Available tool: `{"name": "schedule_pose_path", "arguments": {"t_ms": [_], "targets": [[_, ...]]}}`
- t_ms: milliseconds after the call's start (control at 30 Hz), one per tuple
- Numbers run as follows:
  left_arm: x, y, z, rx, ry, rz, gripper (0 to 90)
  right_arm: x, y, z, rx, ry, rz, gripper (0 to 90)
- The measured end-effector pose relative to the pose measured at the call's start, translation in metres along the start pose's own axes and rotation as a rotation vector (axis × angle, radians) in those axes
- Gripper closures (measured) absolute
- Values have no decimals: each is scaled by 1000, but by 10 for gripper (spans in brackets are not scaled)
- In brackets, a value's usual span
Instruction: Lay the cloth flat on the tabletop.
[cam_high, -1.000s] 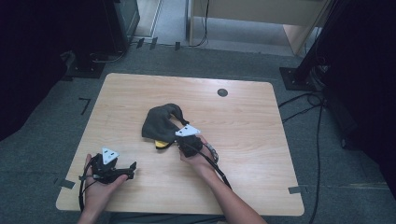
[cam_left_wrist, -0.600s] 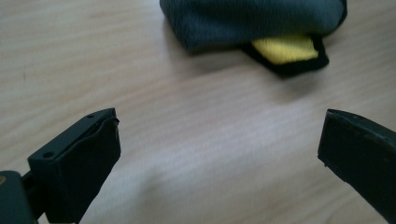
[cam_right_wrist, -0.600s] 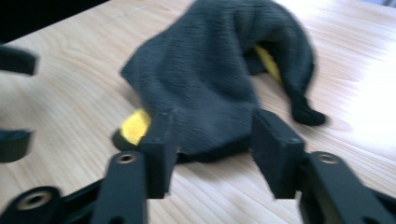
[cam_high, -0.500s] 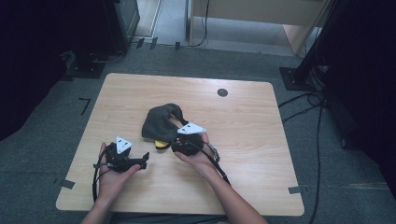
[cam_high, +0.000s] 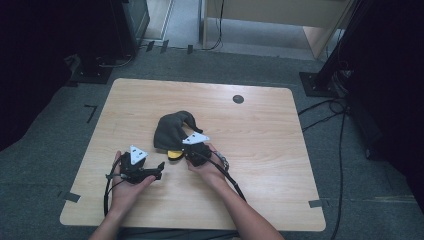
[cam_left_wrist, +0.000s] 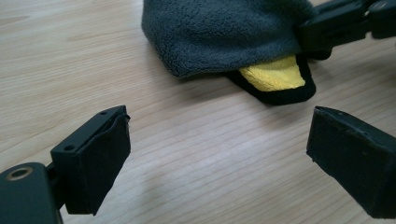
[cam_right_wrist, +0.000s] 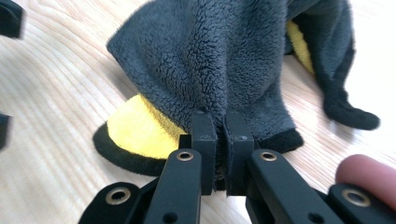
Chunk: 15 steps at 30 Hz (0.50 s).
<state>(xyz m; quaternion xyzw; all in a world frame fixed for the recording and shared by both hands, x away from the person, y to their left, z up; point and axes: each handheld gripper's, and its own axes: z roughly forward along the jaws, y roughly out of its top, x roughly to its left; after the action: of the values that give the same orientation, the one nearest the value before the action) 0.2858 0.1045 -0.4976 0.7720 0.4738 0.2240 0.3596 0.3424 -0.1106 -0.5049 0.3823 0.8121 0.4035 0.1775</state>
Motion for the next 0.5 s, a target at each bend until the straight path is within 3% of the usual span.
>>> {"name": "schedule_pose_path", "arguments": {"t_ms": [100,133,233,300,367,400,500], "targets": [[-4,0,2,-1,-6,8,72,-3,-2,-9,-17,1,-9,869],[-5,0,3,-2,-12,12,82,-6,-4,-22,-42,3,-13,869],[-8,1,2,-16,-16,8,144,-8,-5,-31,-66,6,-8,869],[-10,2,2,-23,-28,8,145,-12,-6,-56,-116,26,28,869],[-14,3,2,-32,-41,8,149,-12,-6,-63,-130,38,40,869],[-20,5,2,-39,-60,23,158,-12,-6,-76,-157,61,49,869],[-30,9,2,-54,-85,48,195,-9,-7,-84,-164,65,46,868]]}}
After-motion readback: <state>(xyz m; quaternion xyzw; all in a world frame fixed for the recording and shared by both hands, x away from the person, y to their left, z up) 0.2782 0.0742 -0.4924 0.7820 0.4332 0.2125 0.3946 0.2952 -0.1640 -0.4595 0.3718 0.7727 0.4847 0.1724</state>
